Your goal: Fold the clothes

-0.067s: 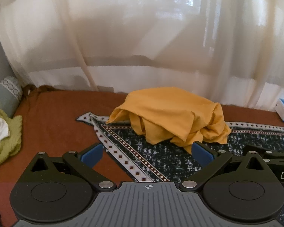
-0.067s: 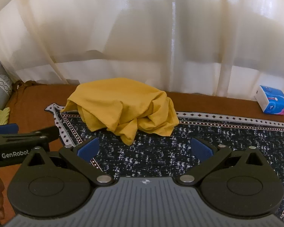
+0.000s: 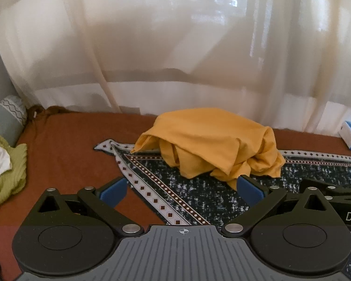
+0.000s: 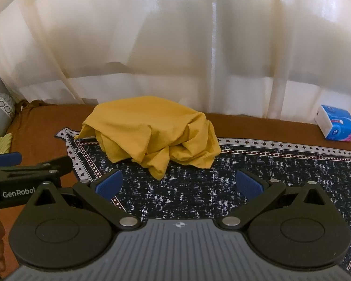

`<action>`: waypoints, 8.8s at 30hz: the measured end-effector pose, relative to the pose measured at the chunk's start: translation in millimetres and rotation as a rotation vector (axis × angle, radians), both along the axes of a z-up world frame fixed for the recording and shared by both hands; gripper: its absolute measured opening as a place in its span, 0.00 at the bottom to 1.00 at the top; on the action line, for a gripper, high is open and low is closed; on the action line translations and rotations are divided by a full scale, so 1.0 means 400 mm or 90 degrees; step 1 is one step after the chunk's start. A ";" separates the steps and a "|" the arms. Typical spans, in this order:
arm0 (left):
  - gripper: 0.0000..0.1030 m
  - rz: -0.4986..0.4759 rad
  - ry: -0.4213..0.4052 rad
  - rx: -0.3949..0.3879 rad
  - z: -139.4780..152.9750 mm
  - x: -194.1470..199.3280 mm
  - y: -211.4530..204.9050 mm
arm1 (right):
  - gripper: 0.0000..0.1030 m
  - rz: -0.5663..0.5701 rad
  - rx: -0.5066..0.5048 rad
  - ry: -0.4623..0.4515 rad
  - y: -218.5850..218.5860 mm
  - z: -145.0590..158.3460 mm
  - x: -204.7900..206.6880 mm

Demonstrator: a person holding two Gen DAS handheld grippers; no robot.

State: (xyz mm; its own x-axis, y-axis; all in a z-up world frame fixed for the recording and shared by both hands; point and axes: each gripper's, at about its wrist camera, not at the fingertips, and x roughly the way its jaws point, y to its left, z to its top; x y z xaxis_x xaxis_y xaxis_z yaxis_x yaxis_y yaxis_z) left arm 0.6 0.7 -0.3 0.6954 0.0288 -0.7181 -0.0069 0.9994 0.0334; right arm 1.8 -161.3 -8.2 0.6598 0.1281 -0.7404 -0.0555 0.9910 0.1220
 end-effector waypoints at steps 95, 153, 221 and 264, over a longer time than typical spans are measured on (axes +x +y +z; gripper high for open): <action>0.99 0.055 0.160 -0.052 -0.287 0.413 -0.030 | 0.98 0.056 -0.011 0.044 -0.003 -0.284 0.417; 0.39 -0.350 0.254 -0.248 -0.170 -0.011 -0.578 | 0.53 -0.059 0.035 0.061 -0.126 -0.164 -0.350; 0.61 -0.244 0.085 -0.129 -0.131 -0.050 -0.511 | 0.17 -0.038 0.097 0.088 -0.161 -0.216 -0.140; 0.54 -0.298 0.159 -0.027 -0.304 -0.093 -0.581 | 0.21 0.032 -0.103 0.016 -0.214 -0.202 -0.167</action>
